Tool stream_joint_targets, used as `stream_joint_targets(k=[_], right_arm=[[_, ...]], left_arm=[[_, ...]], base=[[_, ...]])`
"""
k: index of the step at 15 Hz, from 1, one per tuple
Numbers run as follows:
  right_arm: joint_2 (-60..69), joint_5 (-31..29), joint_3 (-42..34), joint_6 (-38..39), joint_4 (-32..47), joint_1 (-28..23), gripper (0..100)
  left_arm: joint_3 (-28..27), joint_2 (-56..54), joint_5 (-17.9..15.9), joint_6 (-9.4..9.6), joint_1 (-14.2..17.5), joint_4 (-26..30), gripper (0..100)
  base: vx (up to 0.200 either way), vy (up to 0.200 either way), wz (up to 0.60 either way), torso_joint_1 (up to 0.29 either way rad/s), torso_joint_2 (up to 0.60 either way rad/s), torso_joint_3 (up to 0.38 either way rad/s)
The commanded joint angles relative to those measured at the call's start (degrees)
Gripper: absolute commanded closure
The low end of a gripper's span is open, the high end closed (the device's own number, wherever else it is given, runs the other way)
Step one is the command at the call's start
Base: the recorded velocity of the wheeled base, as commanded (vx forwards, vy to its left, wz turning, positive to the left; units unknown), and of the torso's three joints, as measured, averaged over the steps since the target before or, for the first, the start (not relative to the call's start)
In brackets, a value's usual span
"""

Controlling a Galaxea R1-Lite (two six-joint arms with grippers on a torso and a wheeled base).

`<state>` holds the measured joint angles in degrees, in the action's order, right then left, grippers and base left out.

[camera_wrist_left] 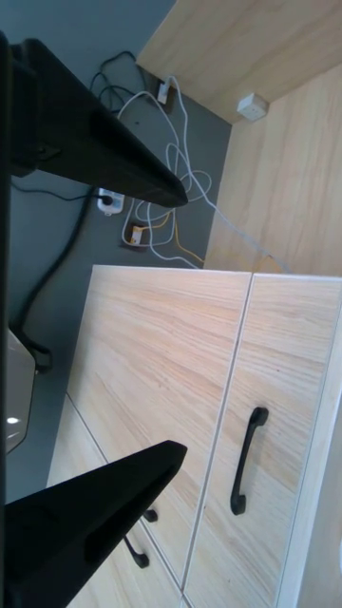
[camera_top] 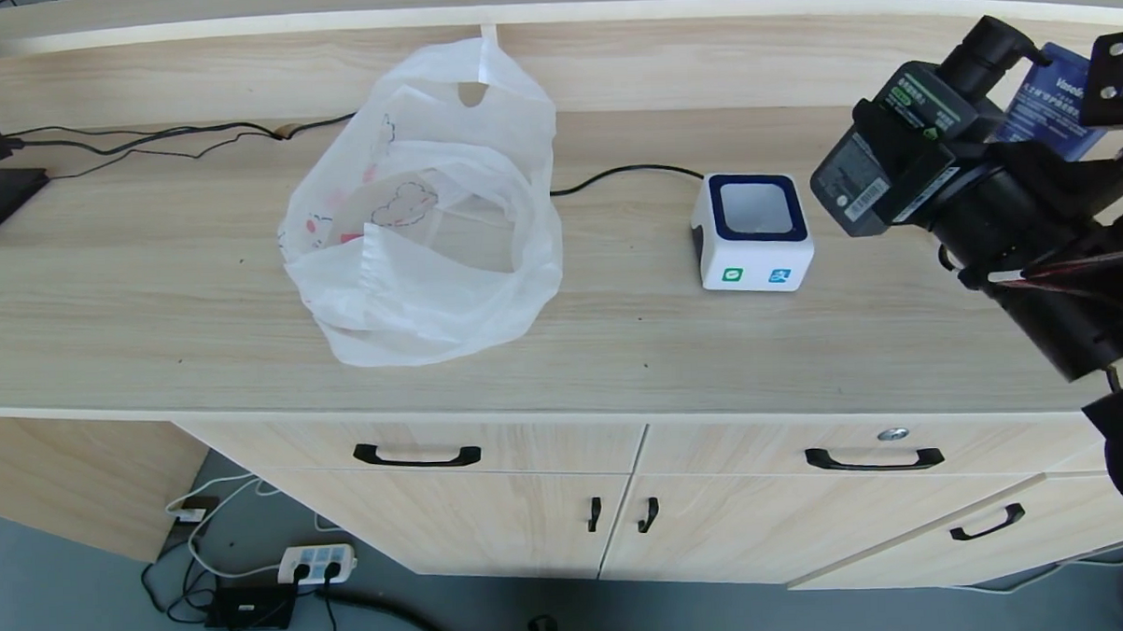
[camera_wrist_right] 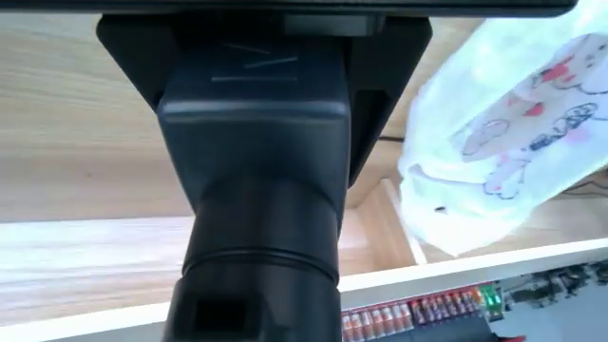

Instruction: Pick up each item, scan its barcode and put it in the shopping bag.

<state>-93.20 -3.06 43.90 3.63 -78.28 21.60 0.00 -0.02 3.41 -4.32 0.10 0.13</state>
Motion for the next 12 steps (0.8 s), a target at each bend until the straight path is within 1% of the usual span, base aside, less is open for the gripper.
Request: stream_joint_targets(k=[1,3,4,5,6,7,8,9,12], right_arm=[[14.10,-1.95,-3.47,0.32,10.69,17.25,100],[16.82,-1.95,-2.85,2.78,16.93,25.95,100],[16.82,-2.04,-1.71,4.19,18.07,29.99,100],[16.82,-3.18,-0.92,7.18,19.04,34.30,100],[16.82,-5.38,-0.66,12.89,20.44,36.49,100],[16.82,-5.99,-0.39,16.23,21.23,37.11,100],[17.00,-5.99,-0.39,17.72,21.23,37.20,100],[17.17,-5.73,-0.04,18.87,21.23,38.52,100],[16.82,-5.47,3.56,22.38,22.82,46.60,100]], left_arm=[[0.00,0.02,0.01,0.01,-0.01,-0.05,0],[0.00,0.02,0.01,0.01,-0.01,-0.05,0],[0.00,0.02,0.01,0.01,-0.01,0.04,0],[0.00,0.02,0.01,0.01,-0.01,0.04,0],[0.00,0.02,0.01,0.01,-0.01,0.04,0],[0.00,0.02,0.01,0.01,-0.01,0.04,0],[0.00,0.02,0.01,0.01,-0.01,-0.05,0],[0.00,0.02,0.01,0.01,-0.01,0.04,0],[0.00,0.02,0.01,0.01,-0.01,-0.05,0]], base=[[0.000,0.000,0.00,0.000,0.00,0.000],[0.000,0.000,0.00,0.000,0.00,0.000],[0.000,0.000,0.00,0.000,0.00,0.000],[0.000,0.000,0.00,0.000,0.00,0.000],[0.000,0.000,0.00,0.000,0.00,0.000],[0.000,0.000,0.00,0.000,0.00,0.000],[0.000,0.000,0.00,0.000,0.00,0.000],[0.000,0.000,0.00,0.000,0.00,0.000],[0.000,0.000,0.00,0.000,0.00,0.000]])
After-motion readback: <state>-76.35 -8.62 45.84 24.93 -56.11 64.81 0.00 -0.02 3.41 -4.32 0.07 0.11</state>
